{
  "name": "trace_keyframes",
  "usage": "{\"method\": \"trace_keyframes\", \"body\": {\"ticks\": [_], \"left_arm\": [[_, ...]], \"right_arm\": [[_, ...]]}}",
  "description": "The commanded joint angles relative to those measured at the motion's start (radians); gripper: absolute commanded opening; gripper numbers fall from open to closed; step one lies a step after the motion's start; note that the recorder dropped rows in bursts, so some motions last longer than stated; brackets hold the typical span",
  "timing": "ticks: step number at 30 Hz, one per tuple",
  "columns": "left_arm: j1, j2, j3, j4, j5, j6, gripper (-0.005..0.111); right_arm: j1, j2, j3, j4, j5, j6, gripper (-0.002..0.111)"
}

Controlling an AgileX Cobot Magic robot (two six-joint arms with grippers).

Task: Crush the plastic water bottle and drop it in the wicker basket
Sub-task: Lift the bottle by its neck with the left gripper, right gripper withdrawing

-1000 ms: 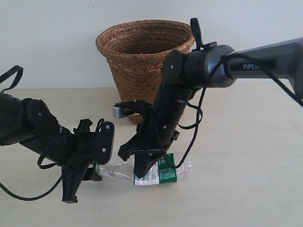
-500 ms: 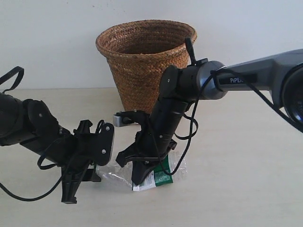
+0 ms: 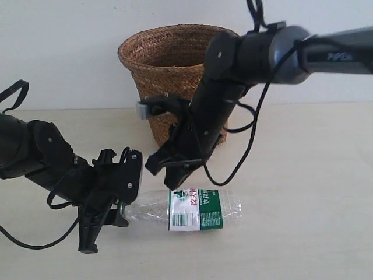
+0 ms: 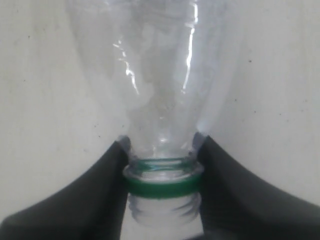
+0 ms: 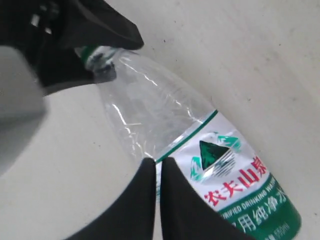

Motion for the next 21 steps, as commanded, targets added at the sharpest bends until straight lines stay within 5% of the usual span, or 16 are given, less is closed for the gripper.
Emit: {"method": "trace_keyframes", "body": {"ticks": [1, 12, 21], "left_arm": [[-0.009, -0.008, -0.002, -0.009, 0.015, -0.004, 0.004], [-0.009, -0.121, -0.004, -0.072, 0.100, -0.040, 0.004], [-0.009, -0.410, -0.025, -0.086, 0.148, -0.040, 0.004]], "right_arm": [[-0.025, -0.144, 0.032, -0.021, 0.043, -0.013, 0.000], [-0.301, -0.438, 0.358, -0.059, 0.030, -0.035, 0.000], [-0.519, -0.494, 0.374, -0.071, 0.006, -0.039, 0.000]]}}
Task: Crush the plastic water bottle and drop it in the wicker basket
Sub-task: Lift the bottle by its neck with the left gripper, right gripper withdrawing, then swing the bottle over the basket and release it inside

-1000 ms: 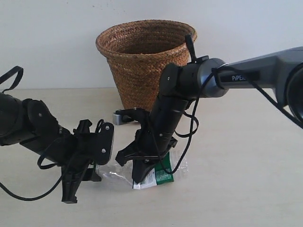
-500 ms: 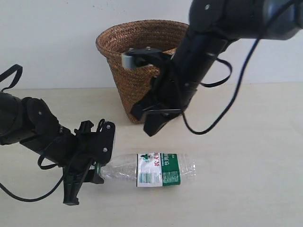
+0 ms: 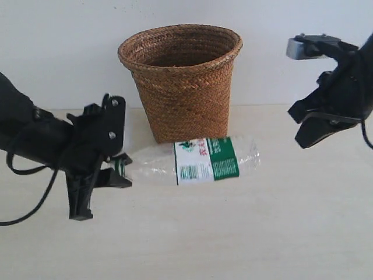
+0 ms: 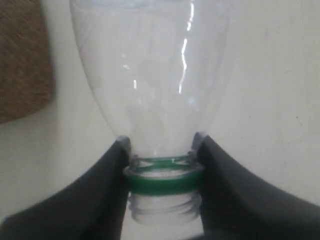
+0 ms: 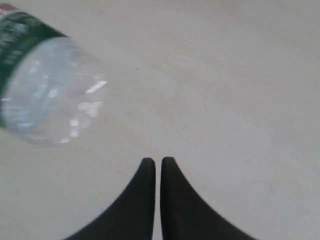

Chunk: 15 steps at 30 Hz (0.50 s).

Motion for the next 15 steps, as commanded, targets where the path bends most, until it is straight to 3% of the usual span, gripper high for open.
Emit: {"method": "trace_keyframes", "body": {"ticks": [1, 6, 8, 10, 11, 13, 15], "left_arm": [[-0.009, -0.155, -0.039, -0.008, 0.019, -0.009, 0.004], [-0.009, -0.206, -0.165, -0.001, -0.065, -0.009, 0.004], [-0.009, -0.177, -0.216, -0.001, -0.172, -0.009, 0.004], [-0.009, -0.113, -0.260, -0.001, -0.384, -0.009, 0.006], [-0.009, -0.067, -0.290, -0.001, -0.485, -0.009, 0.013], [0.004, 0.019, -0.367, -0.021, -0.520, -0.009, 0.038], [0.016, 0.097, -0.425, -0.060, -0.490, -0.025, 0.085]], "right_arm": [[-0.095, -0.013, 0.006, -0.007, -0.022, -0.009, 0.000], [-0.117, 0.000, 0.006, 0.020, -0.053, -0.005, 0.000], [-0.117, 0.002, 0.006, 0.063, -0.052, -0.023, 0.000], [-0.117, 0.002, 0.006, 0.113, -0.038, -0.051, 0.000], [-0.115, 0.002, 0.006, 0.138, -0.030, -0.070, 0.000], [-0.110, 0.002, 0.006, 0.182, -0.002, -0.101, 0.000], [-0.092, 0.002, 0.006, 0.188, 0.042, -0.120, 0.000]]}}
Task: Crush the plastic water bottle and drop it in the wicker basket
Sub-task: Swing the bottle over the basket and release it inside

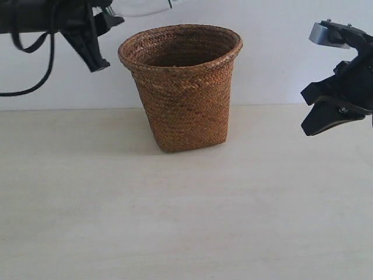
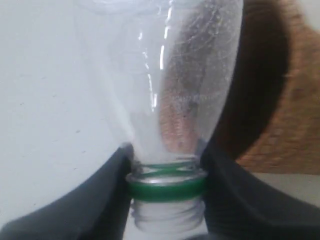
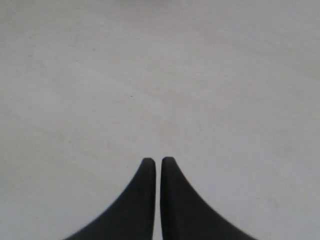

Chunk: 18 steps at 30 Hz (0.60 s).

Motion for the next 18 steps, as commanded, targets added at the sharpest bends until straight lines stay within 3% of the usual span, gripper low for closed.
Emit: {"method": "trace_keyframes", "body": {"ticks": [1, 2, 5, 11, 14, 18], "left_arm": [[0.015, 0.163, -0.113, -0.087, -0.068, -0.044, 0.106], [0.013, 0.186, -0.119, -0.122, -0.101, -0.076, 0.108], [0.013, 0.207, -0.119, -0.133, -0.121, -0.080, 0.099], [0.013, 0.171, -0.119, -0.133, -0.025, -0.080, 0.079], [0.013, 0.124, -0.119, -0.135, 0.035, -0.110, 0.060], [0.035, 0.049, -0.119, -0.137, 0.211, -0.258, 0.023]], "right_arm": [[0.026, -0.001, 0.002, 0.050, 0.079, -0.060, 0.000], [0.034, -0.001, 0.002, 0.050, 0.081, -0.067, 0.000], [0.055, -0.001, 0.002, 0.061, 0.059, -0.080, 0.000], [0.053, -0.001, 0.002, 0.064, 0.018, -0.084, 0.000], [0.053, -0.001, 0.002, 0.060, -0.008, -0.084, 0.000], [0.053, -0.003, -0.009, -0.089, -0.024, -0.007, 0.000]]}}
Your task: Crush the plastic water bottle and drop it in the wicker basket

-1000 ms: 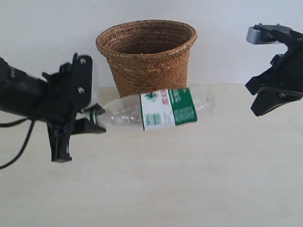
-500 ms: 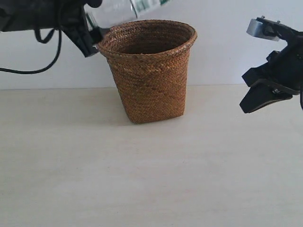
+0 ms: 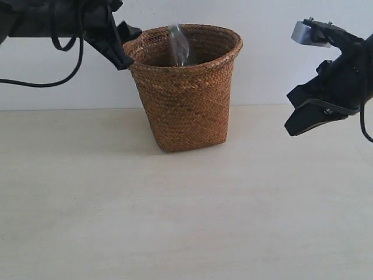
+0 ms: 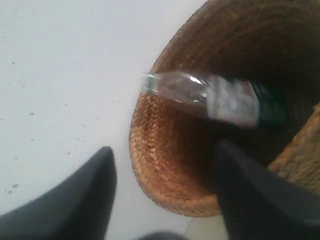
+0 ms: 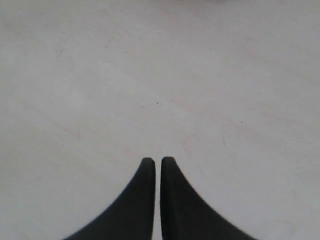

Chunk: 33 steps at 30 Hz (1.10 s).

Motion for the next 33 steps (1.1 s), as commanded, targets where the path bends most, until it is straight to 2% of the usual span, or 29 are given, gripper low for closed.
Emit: {"method": "trace_keyframes", "body": {"ticks": [1, 2, 5, 9, 12, 13, 15, 17, 18, 20, 24, 26, 33], "left_arm": [[0.034, -0.095, -0.007, -0.011, 0.214, -0.170, 0.012], [0.042, -0.109, -0.007, 0.000, 0.261, -0.199, 0.004], [0.074, -0.150, -0.007, 0.125, 0.402, -0.348, 0.004], [0.113, -0.182, -0.007, 0.430, 0.574, -0.792, 0.004], [0.133, -0.210, -0.007, 0.621, 0.725, -1.001, 0.004], [0.141, -0.226, -0.007, 0.722, 0.824, -1.109, 0.004], [0.145, -0.244, -0.007, 0.820, 0.951, -1.216, 0.004], [0.145, -0.262, -0.005, 0.853, 1.046, -1.270, 0.004], [0.145, -0.270, 0.004, 0.853, 1.057, -1.283, 0.004], [0.145, -0.344, 0.089, 0.850, 1.026, -1.363, 0.004], [0.145, -0.446, 0.225, 0.850, 0.973, -1.392, 0.004], [0.145, -0.549, 0.363, 0.850, 0.863, -1.395, 0.004], [0.145, -0.821, 0.625, 0.848, 0.624, -1.457, 0.004]], "right_arm": [[-0.001, -0.003, -0.020, -0.194, -0.018, 0.114, 0.000], [-0.001, -0.003, -0.029, -0.245, -0.018, 0.165, 0.000], [-0.001, -0.003, -0.053, -0.395, 0.019, 0.300, 0.000], [-0.003, -0.023, -0.057, -0.517, 0.079, 0.377, 0.000], [-0.003, -0.050, -0.057, -0.593, 0.114, 0.432, 0.000], [-0.025, -0.074, -0.057, -0.613, 0.133, 0.449, 0.000], [-0.086, -0.118, -0.057, -0.570, 0.173, 0.465, 0.000], [-0.144, -0.181, -0.021, -0.492, 0.165, 0.433, 0.000], [-0.155, -0.203, -0.004, -0.477, 0.148, 0.412, 0.000], [-0.175, -0.320, 0.106, -0.470, -0.002, 0.412, 0.000], [-0.175, -0.458, 0.265, -0.438, -0.238, 0.412, 0.000], [-0.173, -0.574, 0.393, -0.433, -0.386, 0.412, 0.000], [-0.173, -0.841, 0.624, -0.419, -0.620, 0.412, 0.000]]}}
